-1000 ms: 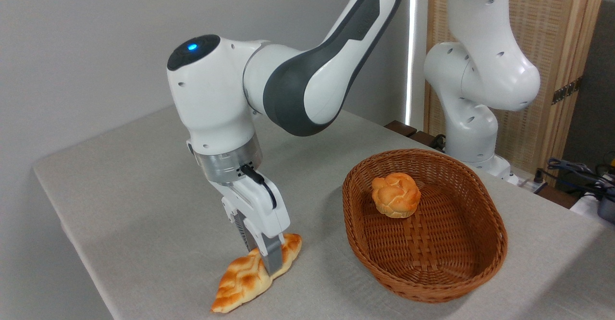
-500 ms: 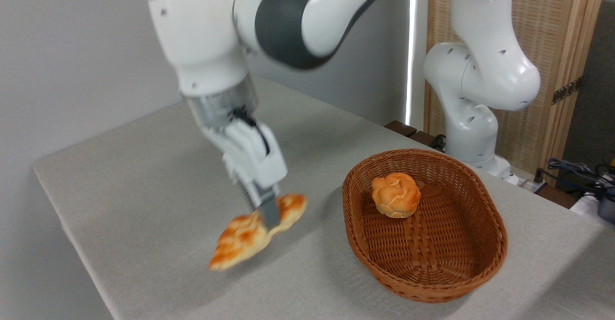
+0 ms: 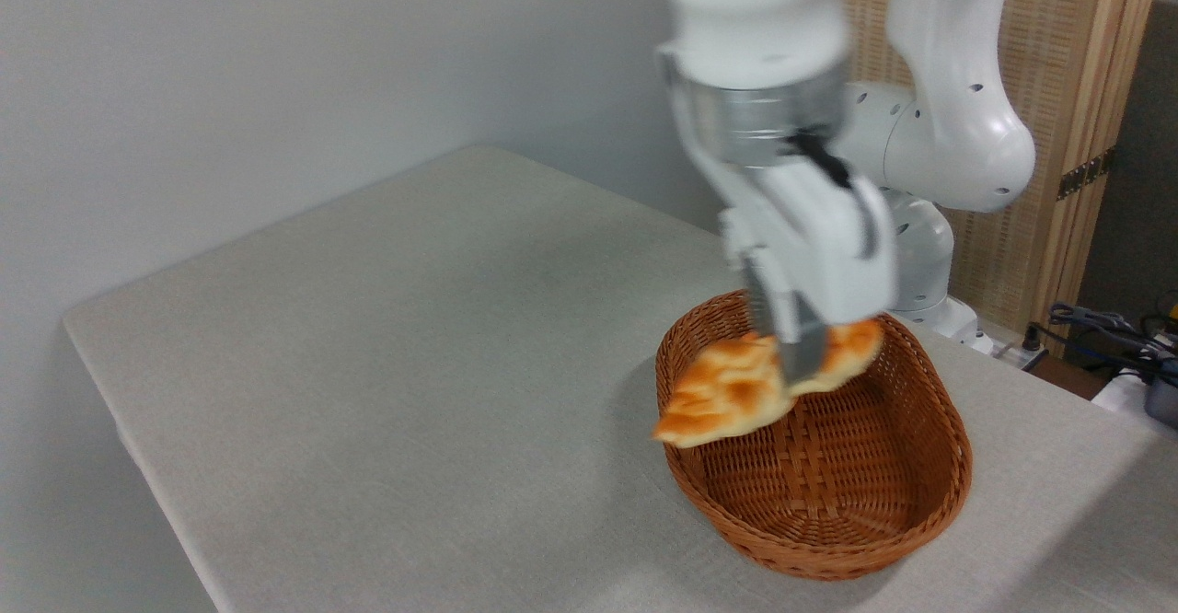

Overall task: Put bread into the basket
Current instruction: 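Lift the braided loaf and carry it over the woven basket, then lower the loaf into the basket beside the bun and release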

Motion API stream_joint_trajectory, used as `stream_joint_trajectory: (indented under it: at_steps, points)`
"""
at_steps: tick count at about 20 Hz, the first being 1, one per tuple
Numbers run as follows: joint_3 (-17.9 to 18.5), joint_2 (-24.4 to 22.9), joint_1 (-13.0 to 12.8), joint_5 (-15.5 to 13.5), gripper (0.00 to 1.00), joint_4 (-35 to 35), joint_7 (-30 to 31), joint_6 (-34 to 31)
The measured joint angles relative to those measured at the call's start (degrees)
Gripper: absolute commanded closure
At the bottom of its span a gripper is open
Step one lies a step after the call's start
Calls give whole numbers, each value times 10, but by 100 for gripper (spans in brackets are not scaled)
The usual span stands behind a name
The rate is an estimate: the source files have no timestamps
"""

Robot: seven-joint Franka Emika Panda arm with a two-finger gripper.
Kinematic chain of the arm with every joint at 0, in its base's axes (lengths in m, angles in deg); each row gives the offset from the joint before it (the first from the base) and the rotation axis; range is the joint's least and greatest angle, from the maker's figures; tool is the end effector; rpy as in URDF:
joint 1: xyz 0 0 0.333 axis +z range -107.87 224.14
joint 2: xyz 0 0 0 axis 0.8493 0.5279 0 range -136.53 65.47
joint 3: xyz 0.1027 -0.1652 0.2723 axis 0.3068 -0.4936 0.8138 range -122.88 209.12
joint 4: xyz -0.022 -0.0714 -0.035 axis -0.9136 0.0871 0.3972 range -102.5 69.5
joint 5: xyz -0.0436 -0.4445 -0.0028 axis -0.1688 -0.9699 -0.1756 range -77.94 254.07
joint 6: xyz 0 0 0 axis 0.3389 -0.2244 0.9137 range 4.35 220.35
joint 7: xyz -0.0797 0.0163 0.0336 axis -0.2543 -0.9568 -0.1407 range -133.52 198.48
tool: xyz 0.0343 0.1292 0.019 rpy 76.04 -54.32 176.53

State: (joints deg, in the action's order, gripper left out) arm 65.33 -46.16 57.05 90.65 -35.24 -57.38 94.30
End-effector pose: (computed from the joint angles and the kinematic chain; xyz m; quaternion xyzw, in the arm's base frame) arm 0.4919 0.2088 0.5415 0.8180 -0.5685 -0.0391 0.0780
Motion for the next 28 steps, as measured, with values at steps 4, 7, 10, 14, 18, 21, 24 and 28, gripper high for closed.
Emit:
stream_joint_trajectory:
  at_steps: [4, 7, 10, 14, 18, 21, 24, 28]
  points:
    - [25, -23, -1, 18, 29, -61, -45, 16]
    - [24, -16, -11, 22, 22, -113, -44, 67]
    - [24, -11, -14, 23, 14, -125, -44, 75]
    - [24, -11, -14, 23, 10, -128, -44, 75]
    - [24, -10, -14, 23, 5, -129, -44, 75]
    - [24, -10, -14, 23, 1, -129, -44, 75]
    - [24, -10, -14, 23, 0, -129, -44, 75]
    - [24, -10, -14, 23, 0, -129, -44, 75]
